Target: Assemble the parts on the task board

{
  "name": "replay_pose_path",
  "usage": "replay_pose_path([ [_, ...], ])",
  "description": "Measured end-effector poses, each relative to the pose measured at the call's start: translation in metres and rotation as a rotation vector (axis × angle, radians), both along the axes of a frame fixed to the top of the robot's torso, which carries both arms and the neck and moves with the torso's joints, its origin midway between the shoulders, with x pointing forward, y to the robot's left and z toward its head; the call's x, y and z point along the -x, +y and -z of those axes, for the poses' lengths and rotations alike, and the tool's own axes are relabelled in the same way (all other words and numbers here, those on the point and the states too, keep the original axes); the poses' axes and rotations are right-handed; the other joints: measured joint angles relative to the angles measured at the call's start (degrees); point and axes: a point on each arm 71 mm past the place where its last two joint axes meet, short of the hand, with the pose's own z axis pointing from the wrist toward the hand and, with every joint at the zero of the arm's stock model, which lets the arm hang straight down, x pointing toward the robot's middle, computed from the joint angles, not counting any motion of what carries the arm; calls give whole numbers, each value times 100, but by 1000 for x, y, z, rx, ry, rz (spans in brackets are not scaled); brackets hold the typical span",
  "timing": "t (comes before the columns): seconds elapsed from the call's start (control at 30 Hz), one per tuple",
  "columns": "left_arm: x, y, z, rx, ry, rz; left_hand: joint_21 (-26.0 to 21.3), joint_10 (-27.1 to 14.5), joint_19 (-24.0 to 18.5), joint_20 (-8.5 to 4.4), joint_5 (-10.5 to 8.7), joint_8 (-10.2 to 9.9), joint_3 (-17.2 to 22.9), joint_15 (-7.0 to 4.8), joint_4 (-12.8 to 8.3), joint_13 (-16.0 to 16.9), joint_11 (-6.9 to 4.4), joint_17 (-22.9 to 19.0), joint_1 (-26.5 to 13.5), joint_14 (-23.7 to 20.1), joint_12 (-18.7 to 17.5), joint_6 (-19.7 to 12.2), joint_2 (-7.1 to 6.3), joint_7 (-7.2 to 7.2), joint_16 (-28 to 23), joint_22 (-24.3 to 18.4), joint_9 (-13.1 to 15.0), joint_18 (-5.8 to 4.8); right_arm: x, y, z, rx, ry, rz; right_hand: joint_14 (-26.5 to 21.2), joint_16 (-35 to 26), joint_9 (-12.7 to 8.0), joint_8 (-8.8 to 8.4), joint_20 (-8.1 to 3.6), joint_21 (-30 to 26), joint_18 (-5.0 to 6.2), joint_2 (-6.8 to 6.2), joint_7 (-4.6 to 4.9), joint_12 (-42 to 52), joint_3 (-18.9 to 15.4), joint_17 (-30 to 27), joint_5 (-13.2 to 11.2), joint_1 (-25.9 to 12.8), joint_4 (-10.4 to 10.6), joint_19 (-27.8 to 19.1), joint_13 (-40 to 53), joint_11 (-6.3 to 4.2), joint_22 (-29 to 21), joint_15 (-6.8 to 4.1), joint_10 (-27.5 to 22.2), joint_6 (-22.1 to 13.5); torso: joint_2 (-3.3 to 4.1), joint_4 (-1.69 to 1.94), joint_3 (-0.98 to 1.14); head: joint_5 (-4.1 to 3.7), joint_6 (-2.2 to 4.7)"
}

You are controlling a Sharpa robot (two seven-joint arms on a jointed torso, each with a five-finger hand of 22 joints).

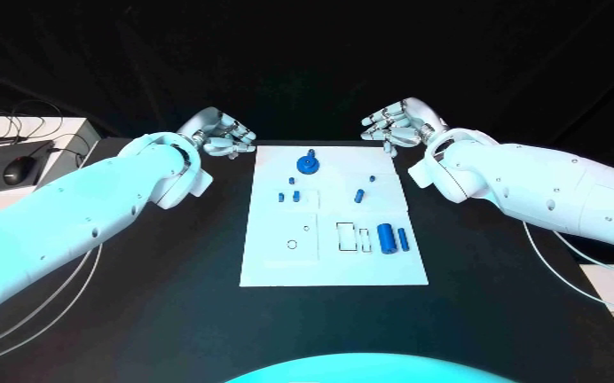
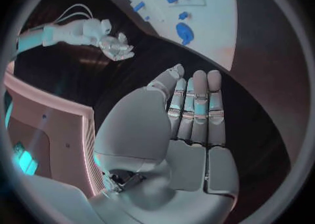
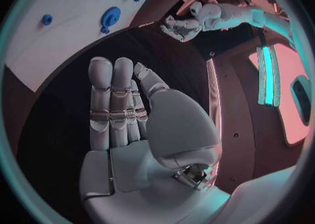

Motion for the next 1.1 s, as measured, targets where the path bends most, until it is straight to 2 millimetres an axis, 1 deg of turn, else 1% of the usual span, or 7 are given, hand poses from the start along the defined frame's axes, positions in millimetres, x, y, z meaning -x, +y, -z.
replay_pose_path([
  [0.17,14,17,0,242,82,-32,-608,192,-171,44,0,0,-253,85,123,0,-10,-247,-65,-88,-210,0,65,0,-778,-478,0,-141,1,-2,3,187,-42,-66,80,0,0,-10,-9,531,-25,-72,-22,-491,181,25,0,-23,-85,7,0,36,411,0,163,63,-66,28,-27,-158,10],
  [0.3,29,21,8,390,141,-33,-1400,309,-417,214,0,0,-374,192,207,-7,66,-524,-64,-80,-712,-15,65,-14,-2103,-1133,-4,-275,3,0,6,338,-74,-104,129,0,0,-10,-12,589,-44,-141,-31,-513,235,25,-62,-45,-46,10,-1,12,512,8,198,112,-114,40,-49,-266,18],
  [0.37,35,23,9,451,157,-29,-1766,402,-490,288,0,0,-391,286,224,-7,93,-530,-78,3,-960,-35,79,-35,-2861,-1472,-4,-355,5,1,9,409,-86,-115,138,0,0,-10,-13,589,-44,-199,-30,-513,244,25,-182,-75,-37,10,-11,-14,523,18,115,112,-136,40,-63,-294,20],
  [0.5,47,24,8,569,179,-10,-2420,623,-400,377,0,0,-370,361,258,-7,112,-525,-79,429,-1459,-49,80,-21,-4372,-2181,-11,-355,7,3,16,556,-109,-125,170,0,0,-10,-29,527,-44,-348,-50,-512,334,25,-310,-100,52,9,-11,61,517,50,-232,130,-172,36,-85,-309,21],
  [0.67,58,22,7,667,189,20,-2941,657,-405,535,0,-21,-362,454,297,-13,115,-442,-79,842,-1594,-67,80,-24,-5778,-3283,-15,-444,6,5,21,689,-125,-118,189,0,0,-10,-29,484,-45,-548,-50,-512,448,40,-310,-27,250,9,-11,99,505,71,-393,129,-207,36,-115,-331,13],
  [0.83,64,19,4,723,192,46,-2941,617,-435,608,0,-21,-370,516,305,-13,155,-444,-79,734,-1597,-89,80,-2,-5929,-4163,-15,-443,5,8,26,779,-121,-113,189,27,0,-10,-7,484,-45,-649,-72,-512,474,48,-331,74,470,31,-11,111,521,71,-464,106,-234,51,-146,-353,-10],
  [1.1,67,16,2,757,185,58,-2941,504,-330,666,0,-21,-419,546,287,-13,223,-461,-56,704,-1597,-203,56,111,-5929,-4844,-14,-443,3,14,35,841,-96,-123,189,93,0,-10,-7,536,-47,-748,-91,-512,407,60,-331,114,731,30,-16,111,579,71,-465,88,-244,59,-166,-351,-27],
])
